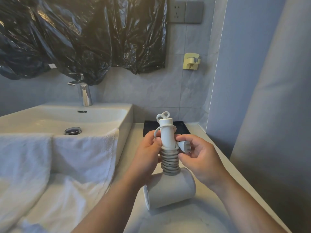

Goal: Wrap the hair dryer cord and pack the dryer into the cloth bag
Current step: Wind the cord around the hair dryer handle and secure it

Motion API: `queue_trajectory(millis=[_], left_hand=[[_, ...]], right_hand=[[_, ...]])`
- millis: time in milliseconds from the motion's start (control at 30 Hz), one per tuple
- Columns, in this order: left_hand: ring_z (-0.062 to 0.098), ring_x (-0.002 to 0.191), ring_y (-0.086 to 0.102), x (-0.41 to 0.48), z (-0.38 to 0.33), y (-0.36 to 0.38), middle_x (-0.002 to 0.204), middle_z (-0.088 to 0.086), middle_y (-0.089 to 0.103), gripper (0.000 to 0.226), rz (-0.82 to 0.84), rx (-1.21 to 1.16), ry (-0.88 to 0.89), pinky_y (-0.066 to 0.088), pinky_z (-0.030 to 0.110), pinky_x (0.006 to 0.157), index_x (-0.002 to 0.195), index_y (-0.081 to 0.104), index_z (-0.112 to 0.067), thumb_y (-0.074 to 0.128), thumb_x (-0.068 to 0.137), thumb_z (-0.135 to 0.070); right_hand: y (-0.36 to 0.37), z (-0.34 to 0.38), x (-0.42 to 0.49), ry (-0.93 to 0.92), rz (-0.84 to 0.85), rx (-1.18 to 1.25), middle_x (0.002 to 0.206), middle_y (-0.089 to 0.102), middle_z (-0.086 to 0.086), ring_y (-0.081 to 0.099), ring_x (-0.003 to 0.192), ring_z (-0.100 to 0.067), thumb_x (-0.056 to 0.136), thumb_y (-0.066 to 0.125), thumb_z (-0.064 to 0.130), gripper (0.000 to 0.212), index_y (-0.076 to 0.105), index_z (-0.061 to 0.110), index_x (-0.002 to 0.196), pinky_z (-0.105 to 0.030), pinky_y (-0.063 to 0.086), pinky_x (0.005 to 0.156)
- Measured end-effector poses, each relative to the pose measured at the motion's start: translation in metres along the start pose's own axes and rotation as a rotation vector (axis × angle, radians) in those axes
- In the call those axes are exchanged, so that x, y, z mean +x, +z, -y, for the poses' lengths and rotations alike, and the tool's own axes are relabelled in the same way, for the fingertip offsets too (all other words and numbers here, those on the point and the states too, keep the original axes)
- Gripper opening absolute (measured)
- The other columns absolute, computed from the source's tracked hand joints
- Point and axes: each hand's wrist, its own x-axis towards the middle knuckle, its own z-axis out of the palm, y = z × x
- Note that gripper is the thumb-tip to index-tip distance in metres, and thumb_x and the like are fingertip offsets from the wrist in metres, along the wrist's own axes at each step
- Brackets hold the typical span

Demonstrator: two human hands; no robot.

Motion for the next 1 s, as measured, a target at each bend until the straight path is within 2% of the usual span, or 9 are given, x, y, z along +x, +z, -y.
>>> queue_trajectory(millis=[67,133,233,333,400,533,700,800,1000], left_hand=[[0.026,0.087,0.069,-0.003,0.001,0.007,0.096,0.009,0.069,0.008,-0.210,0.142,0.058,0.059,0.049,0.076,0.105,0.054,-0.022,0.047,0.103,-0.019],[0.021,0.084,0.066,-0.011,0.002,0.010,0.088,-0.004,0.062,0.009,-0.348,0.277,0.173,0.057,0.049,0.078,0.094,0.046,-0.028,0.054,0.098,-0.025],[0.003,0.095,0.058,-0.029,0.007,0.010,0.101,-0.018,0.050,0.011,-0.286,0.460,0.507,0.052,0.018,0.072,0.091,0.047,-0.032,0.057,0.088,-0.030],[0.004,0.108,0.056,-0.031,0.018,0.007,0.117,-0.015,0.041,0.019,-0.239,0.677,0.680,0.057,0.026,0.079,0.104,0.056,-0.033,0.059,0.087,-0.025],[0.011,0.108,0.057,-0.027,0.021,0.006,0.122,-0.007,0.041,0.015,-0.281,0.716,0.715,0.055,0.030,0.083,0.101,0.060,-0.030,0.056,0.087,-0.030],[0.019,0.098,0.049,-0.022,0.024,0.007,0.106,0.010,0.052,0.007,-0.430,0.825,0.815,0.034,0.008,0.087,0.085,0.072,-0.015,0.066,0.083,-0.019],[0.020,0.083,0.047,-0.022,0.016,0.012,0.089,0.006,0.057,0.019,-0.354,0.845,0.916,0.041,0.031,0.070,0.082,0.069,-0.005,0.055,0.086,-0.017],[0.021,0.084,0.048,-0.020,0.009,0.015,0.089,0.007,0.058,0.016,-0.348,0.820,0.917,0.041,0.032,0.072,0.084,0.069,-0.006,0.056,0.086,-0.015],[0.018,0.083,0.051,-0.020,0.007,0.022,0.090,0.004,0.054,0.005,-0.328,0.657,0.825,0.044,0.030,0.071,0.089,0.059,-0.021,0.055,0.088,-0.020]], right_hand=[[-0.002,-0.001,-0.001,-0.032,-0.030,-0.127,0.106,0.072,0.011,0.066,0.085,-0.007,0.081,0.066,-0.006,0.040,0.068,0.028,0.101,-0.024,0.054,0.079],[-0.003,-0.002,-0.001,-0.065,-0.032,-0.220,0.104,0.072,0.013,0.065,0.082,-0.006,0.083,0.067,-0.001,0.040,0.067,0.035,0.098,-0.024,0.053,0.077],[-0.008,-0.001,0.001,-0.058,-0.003,-0.267,0.099,0.070,0.001,0.061,0.076,-0.019,0.083,0.058,-0.002,0.045,0.064,0.040,0.098,-0.043,0.056,0.081],[-0.010,-0.001,0.001,-0.031,0.036,-0.196,0.104,0.065,0.010,0.061,0.091,-0.022,0.073,0.046,0.000,0.049,0.052,0.045,0.091,-0.051,0.052,0.091],[-0.009,-0.002,0.001,-0.039,0.043,-0.191,0.106,0.063,0.015,0.062,0.103,-0.022,0.083,0.049,0.000,0.047,0.048,0.046,0.092,-0.051,0.051,0.093],[-0.008,-0.004,0.001,-0.074,-0.034,-0.123,0.117,0.065,0.011,0.066,0.105,-0.013,0.092,0.058,0.002,0.048,0.046,0.049,0.088,-0.047,0.052,0.095],[-0.007,-0.002,0.006,-0.158,-0.128,-0.180,0.104,0.069,0.018,0.067,0.101,-0.010,0.084,0.070,0.009,0.040,0.050,0.043,0.081,-0.047,0.054,0.089],[-0.007,0.002,0.010,-0.217,-0.148,-0.246,0.103,0.066,0.027,0.067,0.094,-0.007,0.084,0.071,0.017,0.037,0.048,0.045,0.083,-0.045,0.055,0.083],[-0.012,0.003,0.009,-0.251,-0.141,-0.236,0.086,0.068,0.018,0.065,0.081,-0.016,0.077,0.067,0.035,0.027,0.060,0.056,0.092,-0.048,0.056,0.079]])
